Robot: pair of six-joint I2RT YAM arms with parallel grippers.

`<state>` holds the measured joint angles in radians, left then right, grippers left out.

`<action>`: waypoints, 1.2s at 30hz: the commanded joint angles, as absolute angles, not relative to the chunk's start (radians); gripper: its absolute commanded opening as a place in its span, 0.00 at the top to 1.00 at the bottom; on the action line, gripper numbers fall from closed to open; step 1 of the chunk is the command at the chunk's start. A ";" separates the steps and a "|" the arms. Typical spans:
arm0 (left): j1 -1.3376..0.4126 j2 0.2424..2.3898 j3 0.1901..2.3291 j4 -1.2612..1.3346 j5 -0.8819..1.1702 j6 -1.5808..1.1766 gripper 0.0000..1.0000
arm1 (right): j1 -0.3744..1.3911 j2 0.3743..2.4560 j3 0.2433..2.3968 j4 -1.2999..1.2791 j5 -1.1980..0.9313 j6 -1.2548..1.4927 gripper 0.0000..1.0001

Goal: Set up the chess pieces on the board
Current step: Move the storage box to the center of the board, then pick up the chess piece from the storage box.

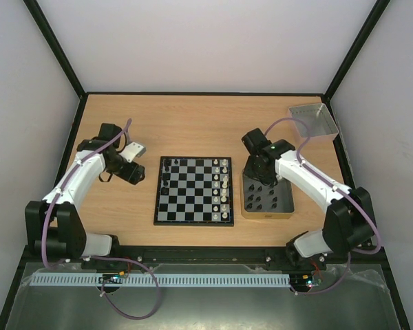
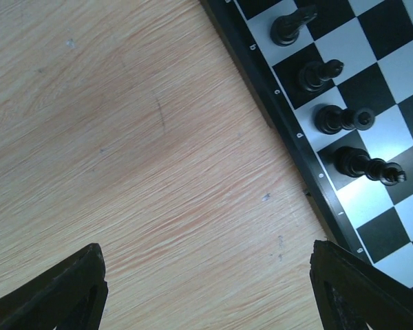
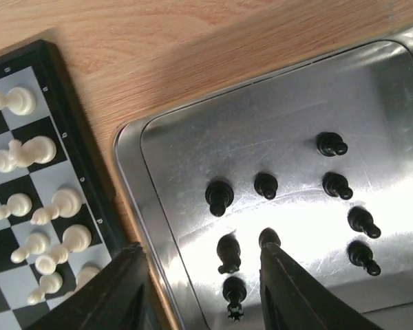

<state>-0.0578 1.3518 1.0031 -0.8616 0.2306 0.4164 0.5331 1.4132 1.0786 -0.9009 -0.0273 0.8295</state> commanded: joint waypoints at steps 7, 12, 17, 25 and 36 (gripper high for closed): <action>-0.063 1.355 1.016 -0.844 0.202 0.393 0.20 | 0.494 1.525 1.085 -0.893 -0.034 0.751 0.71; -0.064 1.349 1.007 -0.843 0.201 0.392 0.20 | 0.483 1.553 1.063 -0.866 -0.055 0.740 0.72; -0.064 1.340 0.996 -0.843 0.201 0.386 0.20 | 0.478 1.566 1.029 -0.836 -0.074 0.737 0.72; -0.064 1.330 0.983 -0.845 0.207 0.385 0.20 | 0.477 1.590 1.001 -0.796 -0.103 0.733 0.75; -0.064 1.319 0.989 -0.852 0.208 0.377 0.20 | 0.474 1.628 0.998 -0.770 -0.094 0.719 0.77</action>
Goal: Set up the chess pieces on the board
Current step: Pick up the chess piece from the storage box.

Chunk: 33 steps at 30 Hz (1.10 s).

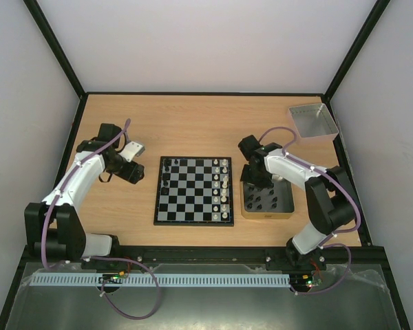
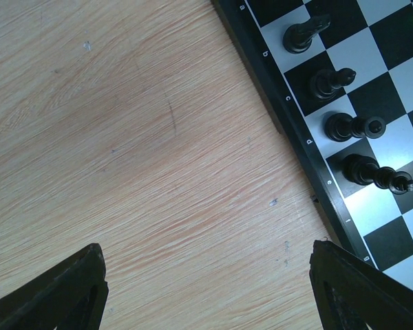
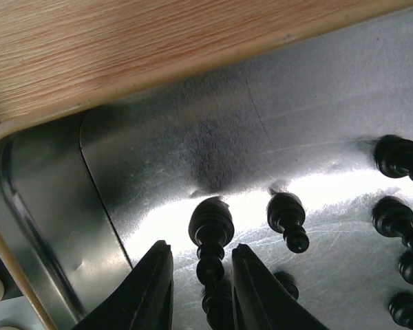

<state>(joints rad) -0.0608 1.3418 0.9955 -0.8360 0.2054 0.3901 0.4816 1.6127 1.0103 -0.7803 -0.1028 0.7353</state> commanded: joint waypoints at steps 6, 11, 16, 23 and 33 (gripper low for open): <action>-0.064 1.316 0.989 -0.852 0.206 0.376 0.20 | 0.473 1.632 0.991 -0.764 -0.097 0.717 0.80; -0.064 1.316 0.989 -0.852 0.204 0.374 0.20 | 0.472 1.631 0.977 -0.756 -0.102 0.718 0.81; -0.064 1.316 0.986 -0.850 0.202 0.375 0.20 | 0.472 1.635 0.970 -0.750 -0.109 0.719 0.87; -0.064 1.312 0.983 -0.850 0.199 0.376 0.20 | 0.472 1.637 0.969 -0.754 -0.102 0.716 0.96; -0.064 1.312 0.987 -0.844 0.198 0.382 0.20 | 0.472 1.595 1.083 -0.890 -0.029 0.689 0.98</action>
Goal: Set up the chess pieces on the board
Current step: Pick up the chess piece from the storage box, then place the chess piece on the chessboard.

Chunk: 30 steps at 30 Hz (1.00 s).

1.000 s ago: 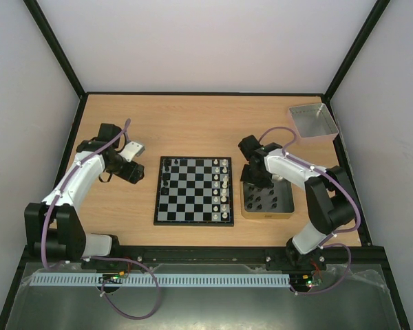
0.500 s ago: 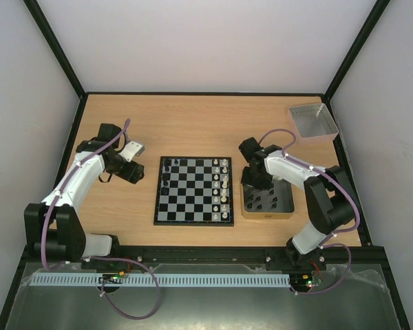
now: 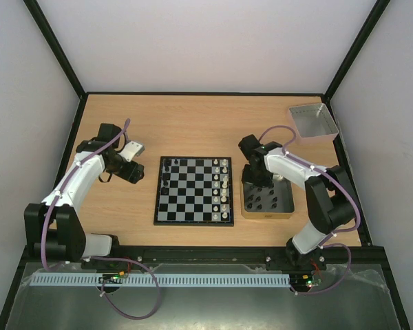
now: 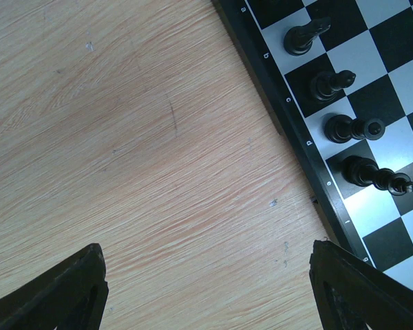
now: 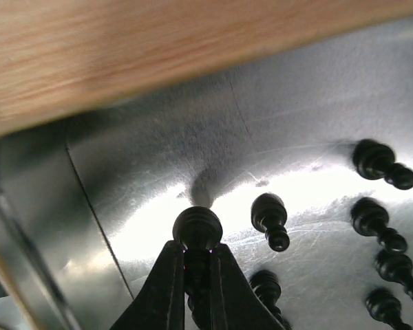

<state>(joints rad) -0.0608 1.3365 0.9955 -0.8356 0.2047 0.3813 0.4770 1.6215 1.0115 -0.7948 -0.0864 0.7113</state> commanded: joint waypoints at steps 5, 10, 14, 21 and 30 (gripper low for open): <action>-0.062 1.310 0.982 -0.840 0.199 0.382 0.20 | 0.475 1.570 1.160 -0.965 -0.009 0.677 0.98; -0.033 1.307 0.987 -0.842 0.210 0.387 0.20 | 0.574 1.575 1.323 -1.076 0.048 0.697 0.98; 0.015 1.308 0.988 -0.842 0.219 0.398 0.19 | 0.702 1.635 1.504 -1.145 0.018 0.740 0.98; 0.079 1.311 0.972 -0.822 0.213 0.397 0.19 | 0.904 1.806 1.780 -1.209 -0.026 0.771 0.98; 0.107 1.314 0.947 -0.778 0.175 0.378 0.18 | 1.078 2.047 2.053 -1.277 -0.065 0.742 0.98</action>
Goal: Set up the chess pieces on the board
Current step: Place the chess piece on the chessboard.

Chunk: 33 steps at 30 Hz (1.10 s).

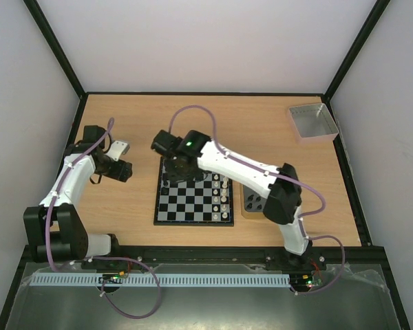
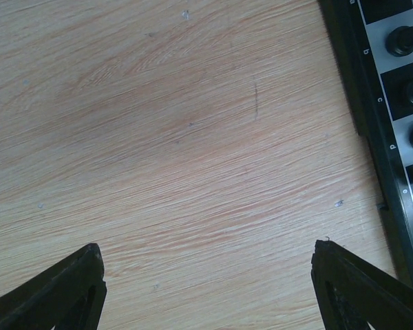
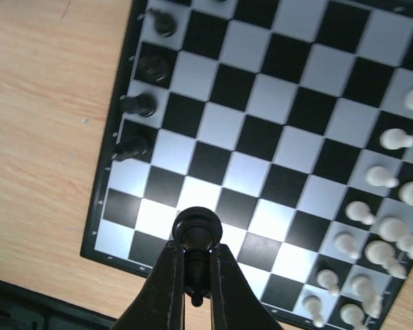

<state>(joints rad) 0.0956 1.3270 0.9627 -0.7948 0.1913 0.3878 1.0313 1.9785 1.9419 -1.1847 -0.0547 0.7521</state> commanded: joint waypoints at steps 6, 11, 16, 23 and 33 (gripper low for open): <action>0.121 1.322 0.942 -0.760 0.173 0.376 0.18 | 1.130 2.135 2.108 -1.278 -0.107 0.724 0.98; 0.124 1.328 0.937 -0.751 0.175 0.379 0.18 | 1.149 2.177 2.116 -1.272 -0.122 0.705 0.98; 0.127 1.332 0.935 -0.740 0.174 0.376 0.18 | 1.158 2.215 2.131 -1.280 -0.120 0.696 0.98; 0.129 1.336 0.933 -0.729 0.167 0.371 0.18 | 1.160 2.266 2.152 -1.266 -0.088 0.698 0.98; 0.129 1.333 0.945 -0.746 0.161 0.379 0.18 | 1.160 2.309 2.163 -1.234 -0.094 0.699 0.98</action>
<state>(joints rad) 0.1230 1.3296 0.9470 -0.7322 0.1707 0.3771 1.1522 2.2959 2.1342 -1.2312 -0.1055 0.7059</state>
